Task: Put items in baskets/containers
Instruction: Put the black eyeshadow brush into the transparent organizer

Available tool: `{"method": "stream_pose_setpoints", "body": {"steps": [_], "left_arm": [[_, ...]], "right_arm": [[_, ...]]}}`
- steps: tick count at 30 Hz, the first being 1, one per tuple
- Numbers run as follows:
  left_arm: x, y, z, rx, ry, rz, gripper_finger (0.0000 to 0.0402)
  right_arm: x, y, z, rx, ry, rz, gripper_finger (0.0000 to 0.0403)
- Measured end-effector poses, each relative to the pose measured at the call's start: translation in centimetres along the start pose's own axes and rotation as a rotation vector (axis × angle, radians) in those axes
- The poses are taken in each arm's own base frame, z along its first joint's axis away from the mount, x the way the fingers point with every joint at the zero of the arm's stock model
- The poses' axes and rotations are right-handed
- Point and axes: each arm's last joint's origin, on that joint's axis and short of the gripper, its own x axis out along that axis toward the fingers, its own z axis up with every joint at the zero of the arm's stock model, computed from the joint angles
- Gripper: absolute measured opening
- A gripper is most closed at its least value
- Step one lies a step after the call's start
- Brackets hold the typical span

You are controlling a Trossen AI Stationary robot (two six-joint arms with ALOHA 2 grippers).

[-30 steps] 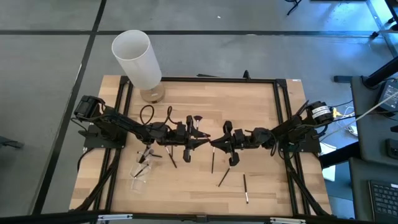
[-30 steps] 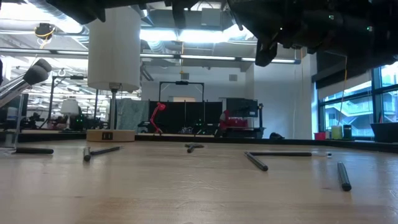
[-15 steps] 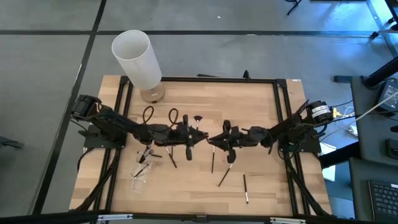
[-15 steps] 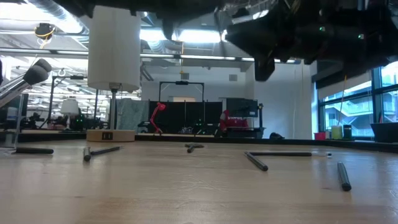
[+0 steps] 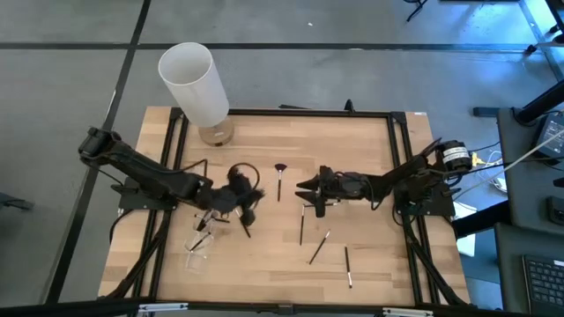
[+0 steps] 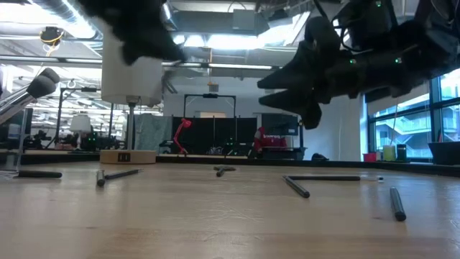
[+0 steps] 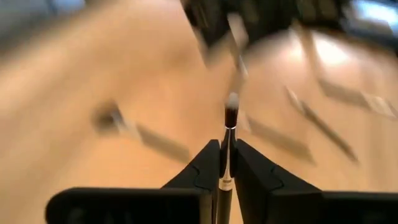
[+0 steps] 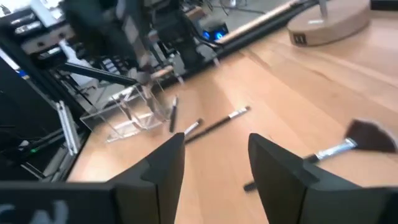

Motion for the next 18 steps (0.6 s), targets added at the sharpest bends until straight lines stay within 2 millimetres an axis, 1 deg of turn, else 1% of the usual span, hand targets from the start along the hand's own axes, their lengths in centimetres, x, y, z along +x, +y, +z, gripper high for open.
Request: {"method": "stream_pose_setpoints", "body": {"steps": [3, 5, 7, 11, 15, 18], "left_arm": [[-2.1, -0.1, -1.3, -0.078, 0.185, -0.094, 0.0033], [-3.6, -0.1, -1.7, -0.132, 0.24, -0.12, 0.0032], [-5.1, 0.0, -1.6, -0.191, 0.248, -0.146, 0.003], [-7.7, 0.1, -0.7, -0.306, 0.203, -0.25, 0.003], [-10.0, 0.1, -0.7, -0.305, 0.233, -0.369, 0.0031], [-11.4, 0.4, -1.8, -0.241, 0.322, -0.386, 0.003]], "right_arm": [[-0.1, -0.2, 0.0, -0.008, 0.032, -0.021, 0.0177], [-0.2, -0.2, 0.0, -0.01, 0.037, -0.024, 0.0176], [-0.2, -0.1, 0.1, -0.017, 0.035, -0.022, 0.0174], [-0.2, -0.1, 0.1, -0.02, 0.035, -0.022, 0.0172], [-0.2, -0.1, 0.0, -0.02, 0.041, -0.013, 0.0173], [-0.2, -0.1, 0.0, -0.015, 0.048, 0.001, 0.0173]]}}
